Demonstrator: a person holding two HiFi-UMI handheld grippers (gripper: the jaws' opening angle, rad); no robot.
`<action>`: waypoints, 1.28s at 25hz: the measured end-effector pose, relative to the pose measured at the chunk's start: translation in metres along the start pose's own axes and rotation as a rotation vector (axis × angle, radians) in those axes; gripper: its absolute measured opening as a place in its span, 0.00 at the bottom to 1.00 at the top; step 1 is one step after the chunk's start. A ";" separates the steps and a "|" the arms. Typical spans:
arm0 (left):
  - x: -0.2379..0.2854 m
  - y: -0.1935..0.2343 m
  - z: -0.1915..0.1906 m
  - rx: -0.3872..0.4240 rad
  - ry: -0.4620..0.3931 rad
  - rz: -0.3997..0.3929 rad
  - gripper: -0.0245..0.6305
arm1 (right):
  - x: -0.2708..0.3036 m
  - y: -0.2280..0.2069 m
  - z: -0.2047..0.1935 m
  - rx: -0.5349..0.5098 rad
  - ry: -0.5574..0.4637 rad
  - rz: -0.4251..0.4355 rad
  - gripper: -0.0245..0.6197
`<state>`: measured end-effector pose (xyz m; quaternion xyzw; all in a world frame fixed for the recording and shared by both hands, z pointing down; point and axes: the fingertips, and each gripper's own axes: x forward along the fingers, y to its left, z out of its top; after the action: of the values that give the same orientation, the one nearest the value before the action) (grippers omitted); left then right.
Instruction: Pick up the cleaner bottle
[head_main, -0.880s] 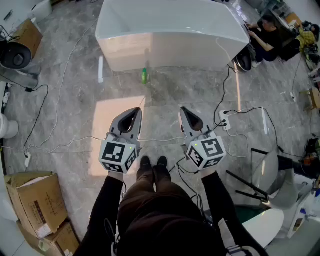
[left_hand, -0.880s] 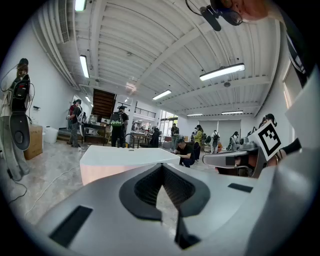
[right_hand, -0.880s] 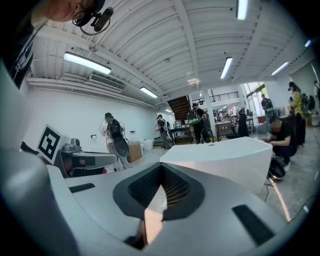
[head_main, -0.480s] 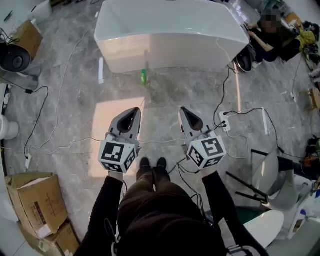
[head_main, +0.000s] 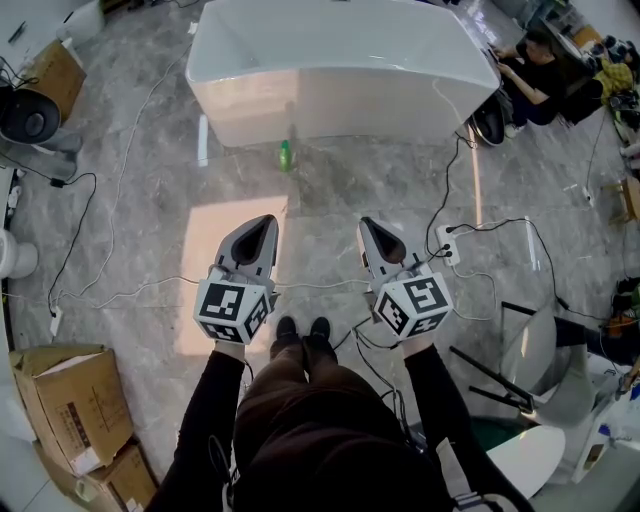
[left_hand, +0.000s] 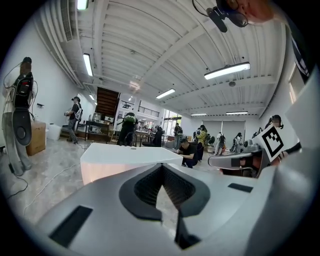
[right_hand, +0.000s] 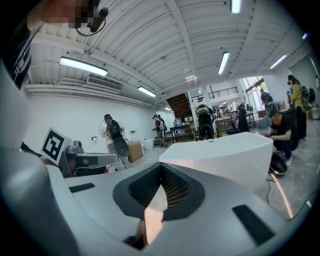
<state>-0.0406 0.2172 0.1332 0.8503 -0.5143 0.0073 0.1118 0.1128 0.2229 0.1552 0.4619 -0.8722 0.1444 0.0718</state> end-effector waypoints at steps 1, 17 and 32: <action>0.002 0.000 0.000 -0.002 0.001 0.004 0.05 | -0.001 -0.003 0.000 0.002 0.000 -0.002 0.04; 0.027 -0.013 -0.002 0.035 0.033 0.044 0.05 | -0.012 -0.044 0.009 0.006 -0.024 -0.014 0.04; 0.098 0.039 -0.009 0.014 0.066 0.044 0.05 | 0.044 -0.090 0.015 0.031 0.019 -0.069 0.04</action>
<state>-0.0277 0.1156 0.1618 0.8389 -0.5287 0.0414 0.1227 0.1622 0.1358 0.1693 0.4915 -0.8526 0.1594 0.0779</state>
